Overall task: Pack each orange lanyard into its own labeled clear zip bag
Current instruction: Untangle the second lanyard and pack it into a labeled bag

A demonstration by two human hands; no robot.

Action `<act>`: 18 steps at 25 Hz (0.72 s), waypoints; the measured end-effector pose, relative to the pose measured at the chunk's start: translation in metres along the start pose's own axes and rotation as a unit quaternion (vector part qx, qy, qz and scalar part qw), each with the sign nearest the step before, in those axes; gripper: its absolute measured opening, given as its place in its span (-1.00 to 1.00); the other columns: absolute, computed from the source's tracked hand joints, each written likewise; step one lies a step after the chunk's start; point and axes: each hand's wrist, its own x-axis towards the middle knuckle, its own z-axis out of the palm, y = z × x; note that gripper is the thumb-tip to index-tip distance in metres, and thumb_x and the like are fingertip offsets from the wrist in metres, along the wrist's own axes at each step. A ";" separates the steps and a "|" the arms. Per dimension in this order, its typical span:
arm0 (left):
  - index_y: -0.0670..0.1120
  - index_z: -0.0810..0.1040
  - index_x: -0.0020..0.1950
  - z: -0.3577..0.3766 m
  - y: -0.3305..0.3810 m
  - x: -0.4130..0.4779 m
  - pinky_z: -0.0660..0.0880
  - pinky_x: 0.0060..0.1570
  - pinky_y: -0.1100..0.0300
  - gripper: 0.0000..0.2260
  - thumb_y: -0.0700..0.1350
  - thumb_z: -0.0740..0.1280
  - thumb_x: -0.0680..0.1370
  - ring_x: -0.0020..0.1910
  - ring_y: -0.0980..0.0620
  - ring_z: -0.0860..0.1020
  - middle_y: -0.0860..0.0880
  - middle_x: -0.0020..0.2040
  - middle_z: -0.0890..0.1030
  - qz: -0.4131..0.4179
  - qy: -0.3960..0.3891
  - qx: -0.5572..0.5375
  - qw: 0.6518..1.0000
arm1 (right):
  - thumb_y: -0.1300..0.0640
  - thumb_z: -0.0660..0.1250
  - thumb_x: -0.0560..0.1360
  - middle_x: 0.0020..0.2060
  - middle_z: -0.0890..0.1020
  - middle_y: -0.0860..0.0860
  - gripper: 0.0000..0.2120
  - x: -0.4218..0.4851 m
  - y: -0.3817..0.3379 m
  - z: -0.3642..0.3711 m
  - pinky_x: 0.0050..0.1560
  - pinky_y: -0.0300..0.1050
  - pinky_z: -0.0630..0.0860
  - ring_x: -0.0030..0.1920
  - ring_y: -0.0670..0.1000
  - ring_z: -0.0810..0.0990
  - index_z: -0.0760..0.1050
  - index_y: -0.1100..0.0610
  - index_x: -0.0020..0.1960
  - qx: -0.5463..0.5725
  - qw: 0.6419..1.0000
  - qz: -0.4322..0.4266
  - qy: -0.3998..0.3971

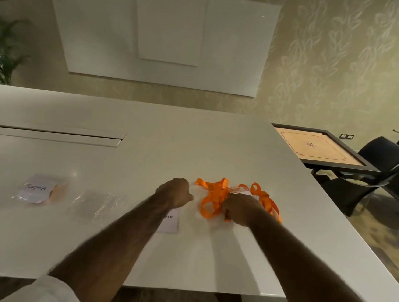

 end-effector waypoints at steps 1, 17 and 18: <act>-0.08 0.59 0.06 0.003 0.005 0.002 0.60 0.00 0.05 -0.74 0.10 0.36 0.57 0.00 -0.14 0.67 -0.10 -0.01 0.68 0.013 0.003 0.001 1.000 | 0.12 0.33 0.53 -0.23 0.60 -0.08 -0.77 0.000 0.002 0.002 -0.46 -0.42 0.41 -0.36 -0.19 0.48 0.61 0.19 0.13 -0.014 1.000 -0.016 0.014; -0.11 0.64 0.11 0.009 0.056 0.028 0.50 0.03 0.16 -0.84 -0.12 0.30 0.61 0.05 -0.02 0.60 -0.06 0.08 0.68 0.137 0.060 -0.100 0.984 | 0.08 0.29 0.54 -0.02 0.59 -0.02 -0.80 0.006 0.025 -0.020 -0.09 -0.13 0.47 0.02 0.05 0.60 0.64 0.01 0.09 -0.066 0.979 -0.168 0.098; -0.14 0.65 0.12 0.005 0.063 0.029 0.51 0.03 0.15 -0.83 -0.18 0.28 0.61 0.05 -0.03 0.61 -0.08 0.08 0.68 0.142 0.065 -0.144 0.977 | 0.09 0.30 0.54 -0.07 0.56 -0.02 -0.82 0.010 0.023 -0.033 -0.13 -0.16 0.41 -0.02 0.04 0.58 0.65 0.02 0.06 -0.024 0.981 -0.157 0.107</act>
